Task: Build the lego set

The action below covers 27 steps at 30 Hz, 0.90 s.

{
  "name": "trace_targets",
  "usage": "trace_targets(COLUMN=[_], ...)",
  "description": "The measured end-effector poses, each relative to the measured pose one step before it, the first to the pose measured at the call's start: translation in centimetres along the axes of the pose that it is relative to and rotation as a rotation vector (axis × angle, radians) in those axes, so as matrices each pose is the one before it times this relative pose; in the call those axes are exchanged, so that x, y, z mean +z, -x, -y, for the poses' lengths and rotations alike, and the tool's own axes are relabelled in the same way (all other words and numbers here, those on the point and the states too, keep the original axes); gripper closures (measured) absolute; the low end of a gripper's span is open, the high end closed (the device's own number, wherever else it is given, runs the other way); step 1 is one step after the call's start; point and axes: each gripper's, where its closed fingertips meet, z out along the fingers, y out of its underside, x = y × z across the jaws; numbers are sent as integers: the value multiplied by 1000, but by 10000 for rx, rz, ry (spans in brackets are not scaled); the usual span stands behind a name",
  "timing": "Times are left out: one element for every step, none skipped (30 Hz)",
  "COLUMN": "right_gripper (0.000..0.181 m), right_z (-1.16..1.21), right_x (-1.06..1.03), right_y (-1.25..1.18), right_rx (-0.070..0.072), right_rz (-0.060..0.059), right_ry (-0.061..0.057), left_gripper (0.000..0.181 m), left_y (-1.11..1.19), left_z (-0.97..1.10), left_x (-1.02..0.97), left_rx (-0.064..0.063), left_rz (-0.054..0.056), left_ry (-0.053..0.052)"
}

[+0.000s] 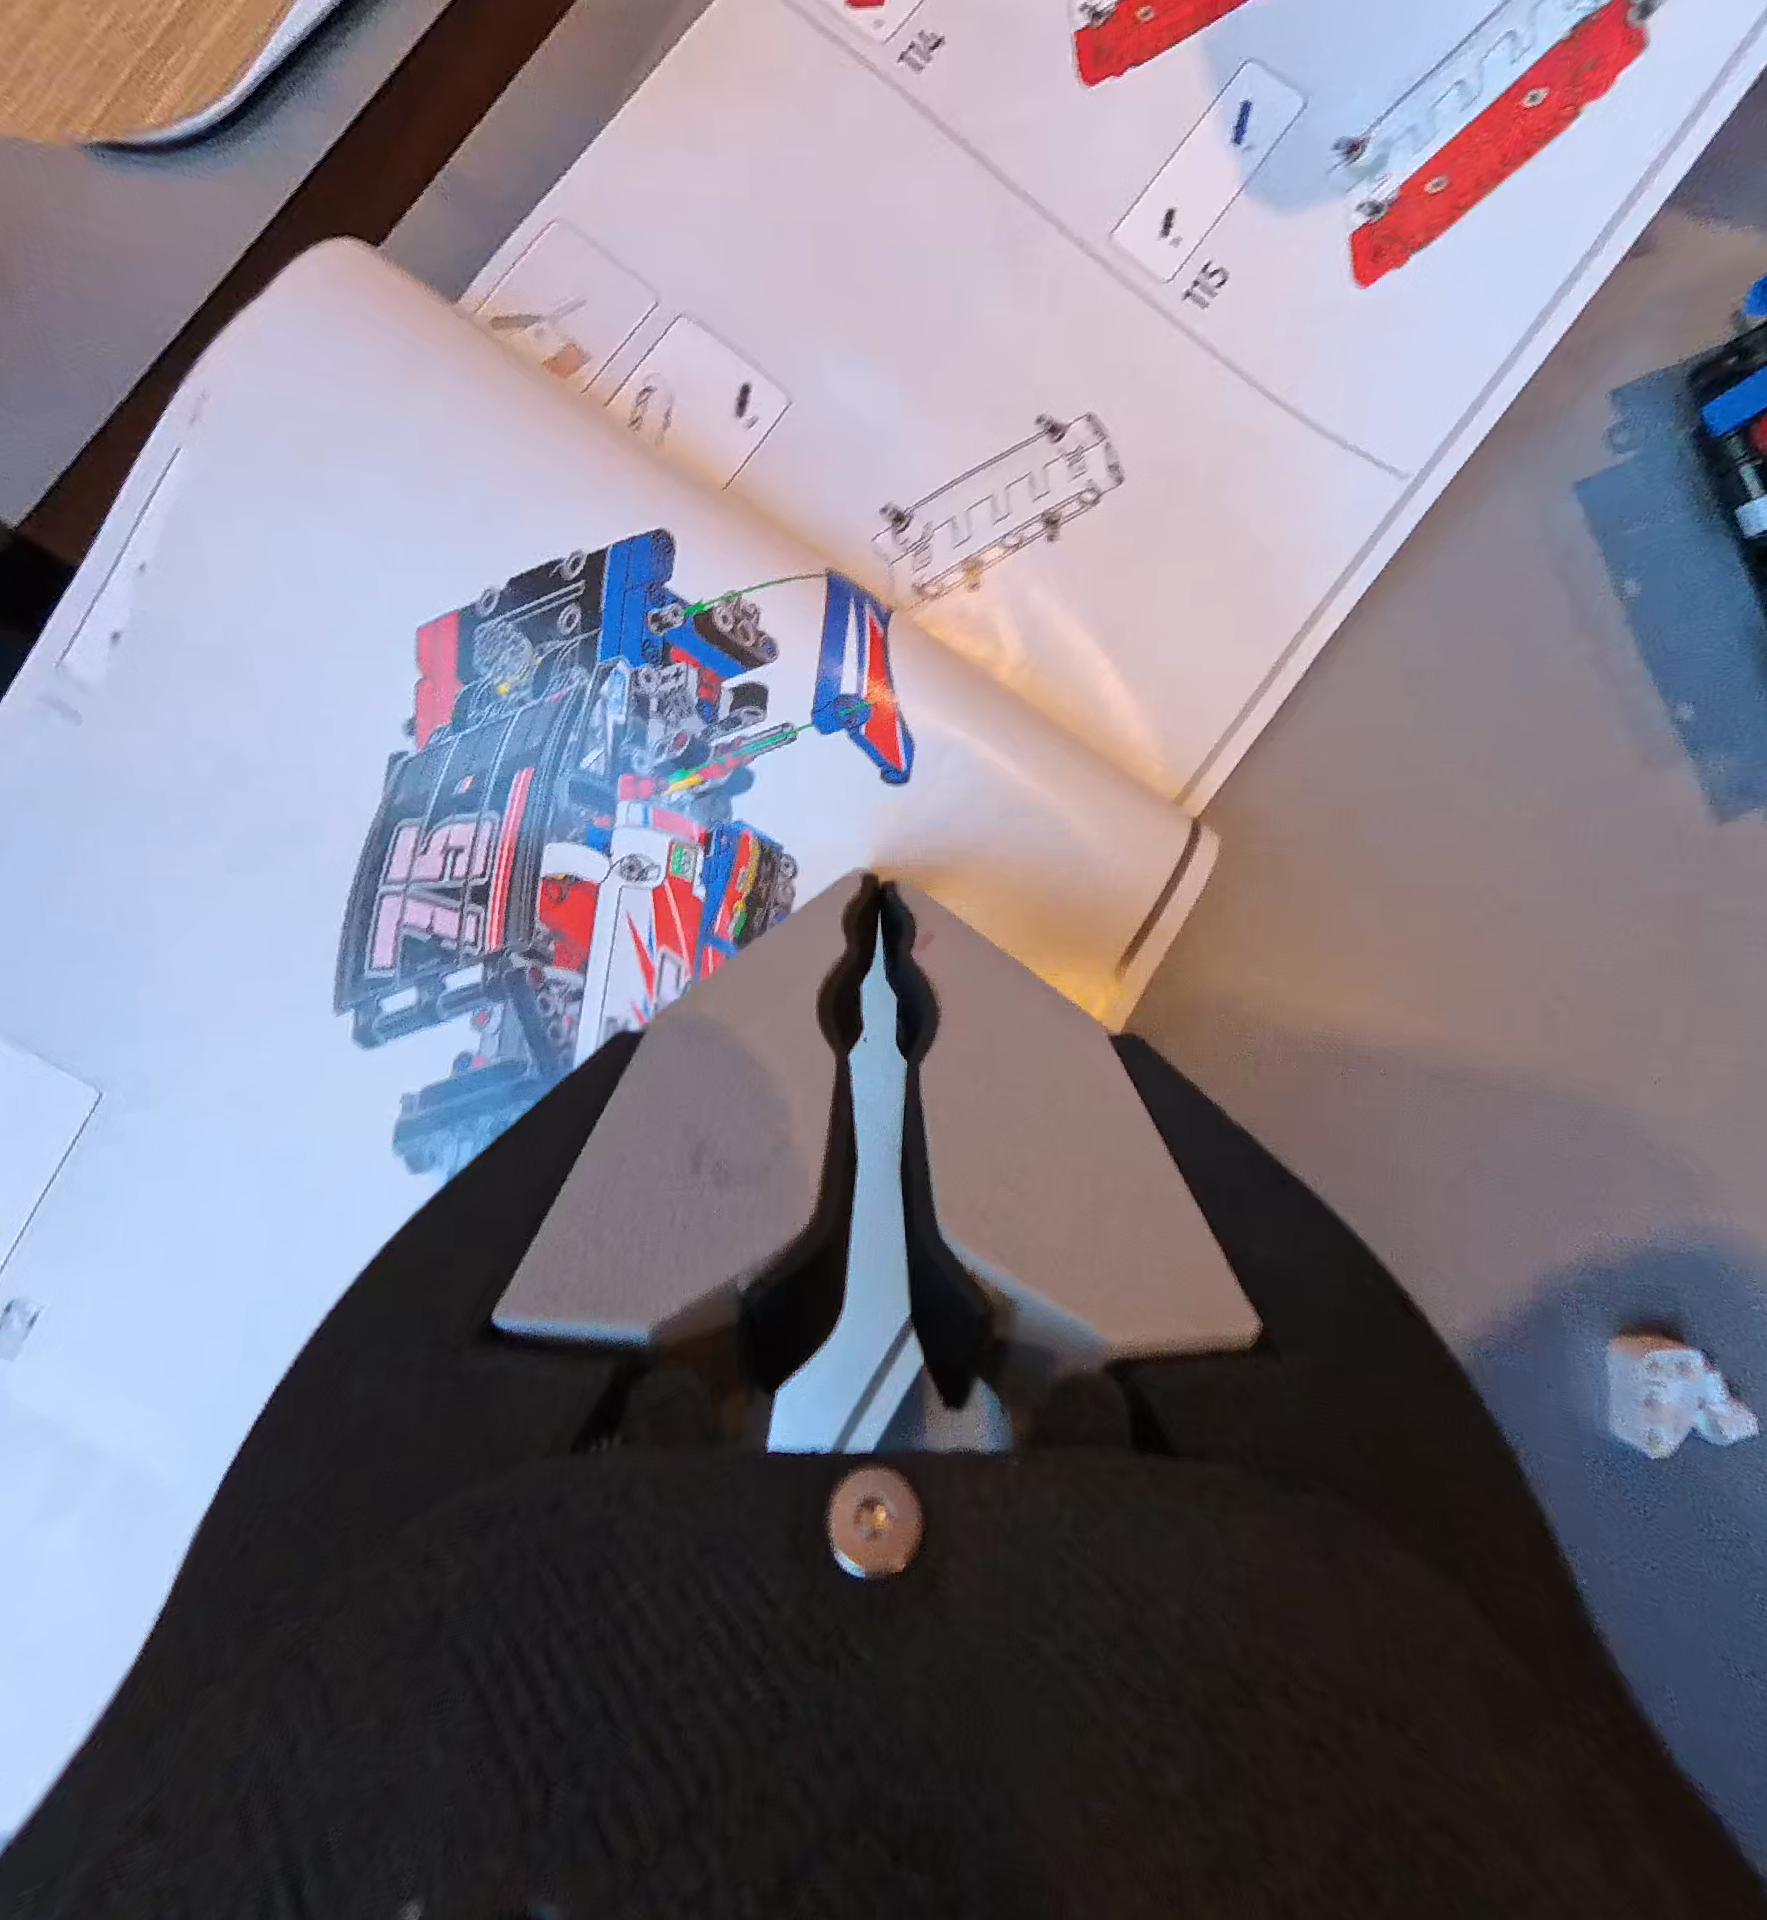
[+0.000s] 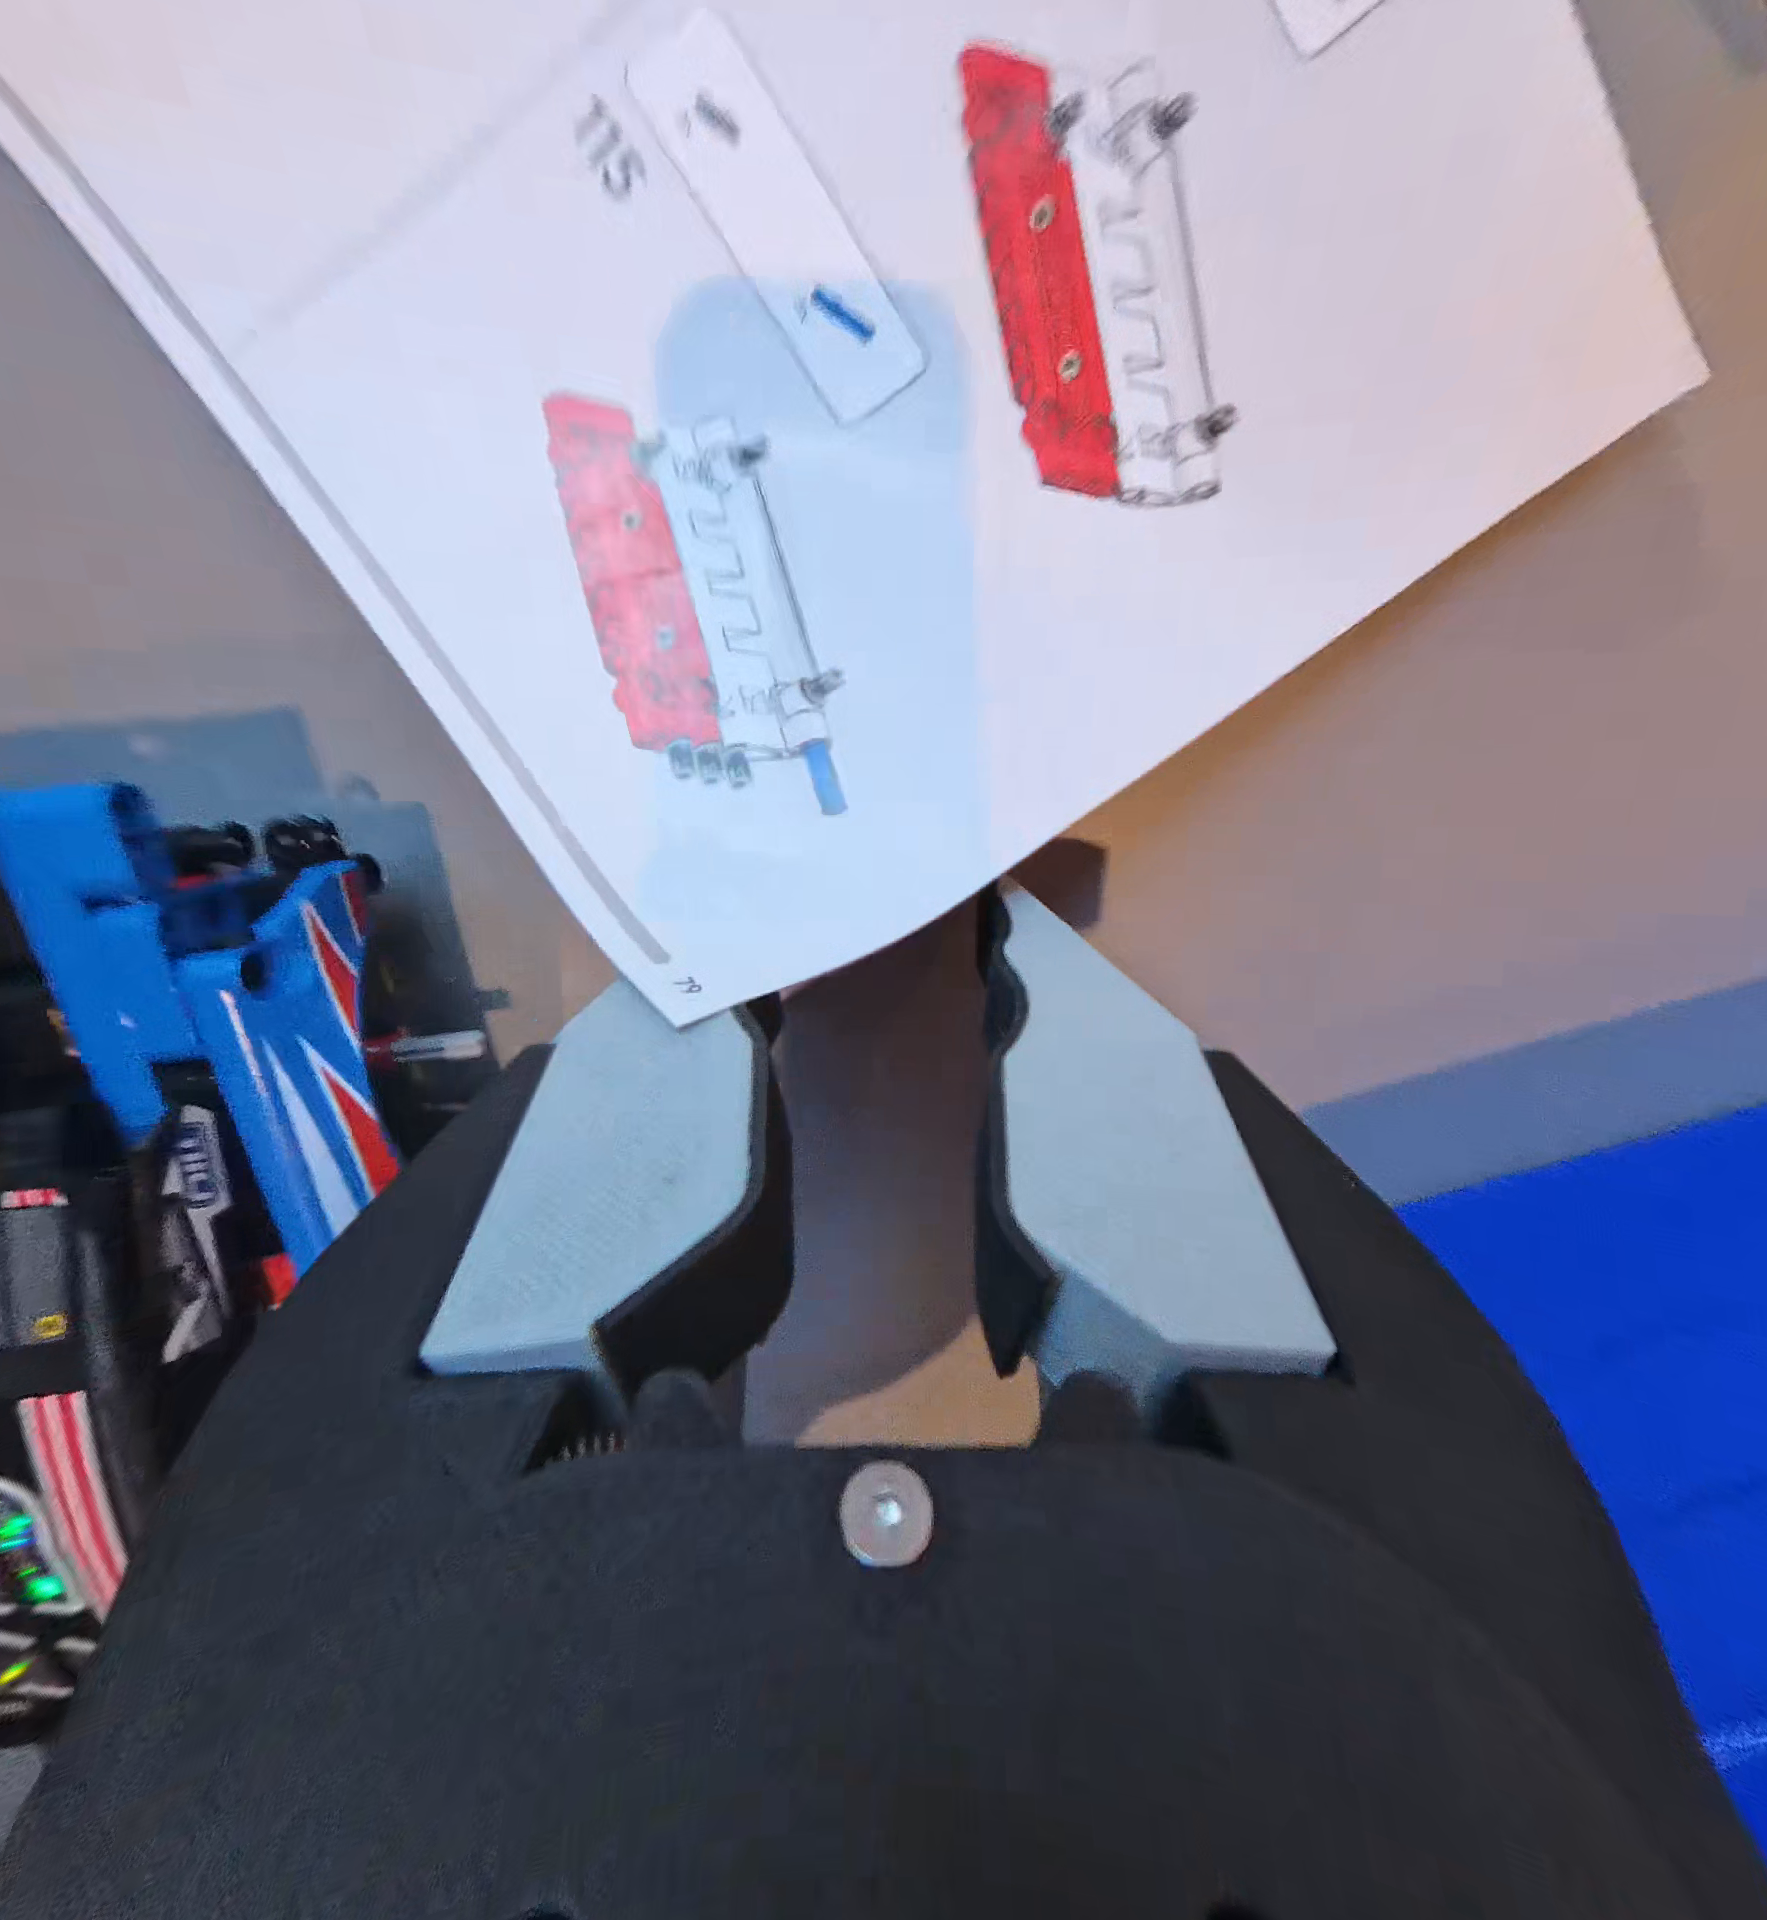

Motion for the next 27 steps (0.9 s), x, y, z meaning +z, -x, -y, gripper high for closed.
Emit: trace_targets(right_gripper=[148,150,152,154,155,155,155,156,156,157,157,158,158,158,158,157,157,157,157,157,158,158,158,158,159,159,160], right_z=[-202,92,-34,-120,-26,7,-17,-37,-38,-3,2,-7,-1,10,-3,-3,5,-2,15,2,1,5,-2,4,6,3,-4], right_x=[207,2,-32,12,14,9,-5,-9,-11,1,2,8,-1,10,3,1,-9,-2,-7,-1,-13,1,-2,-9,3,-7,1], right_y=[130,228,73,-29,30,43,-5,14,4,10,35,52,14,6,-15,-21,-15,-2,4,7,13,11,17,19,34,37,26], right_rx=[-310,-182,-50,-12,-22,-15,1,1,-17,-24,-5,17,19,10,8,5,-12,-33,-39,-30,-18,-10,-5,-6,-5,1,6], right_rz=[-203,-61,-73,-84,-19,3,-12,-7,-12,-19,3,24,25,22,14,-3,-18,-27,-33,-36,-30,-21,-19,-17,-7,0,-3], right_ry=[81,-154,-71,-8,-99,-124,-99,-73,-72,-84,-80,-62,-43,-26,-11,-4,-8,-19,-29,-28,-25,-24,-25,-34,-44,-52,-56], left_gripper=[181,181,181,181,181,181,181,181,181,181,181,181,181,180,178,177,176,174,174,173,171,170,169,168,166,164,161], left_y=[344,352,418,394,329,279,265,256,210,146,53,14,-5,21,38,30,2,-32,-60,-29,18,18,-15,-9,-3,-10,-62], left_z=[-300,-301,-301,-269,-196,-134,-84,-84,-82,-64,-51,-54,-52,-61,-40,-14,9,61,73,50,11,4,13,50,20,17,69], left_x=[-168,-123,-79,-53,-63,-76,-99,-111,-128,-129,-115,-92,-53,-23,-21,-40,-86,-140,-194,-220,-280,-358,-456,-552,-665,-767,-891], left_rx=[19,2,-38,-112,-163,-156,-116,-68,-27,5,20,16,8,1,-4,1,5,6,-2,-2,-13,-21,-33,-52,-86,-129,-180], left_rz=[102,73,69,21,-37,-43,-9,34,67,70,48,34,23,29,40,41,34,16,11,23,57,60,50,61,68,65,53], left_ry=[38,28,30,16,-1,-15,-17,-1,17,15,6,3,8,18,19,14,1,-20,-32,-20,-6,-9,-44,-83,-95,-117,-173])
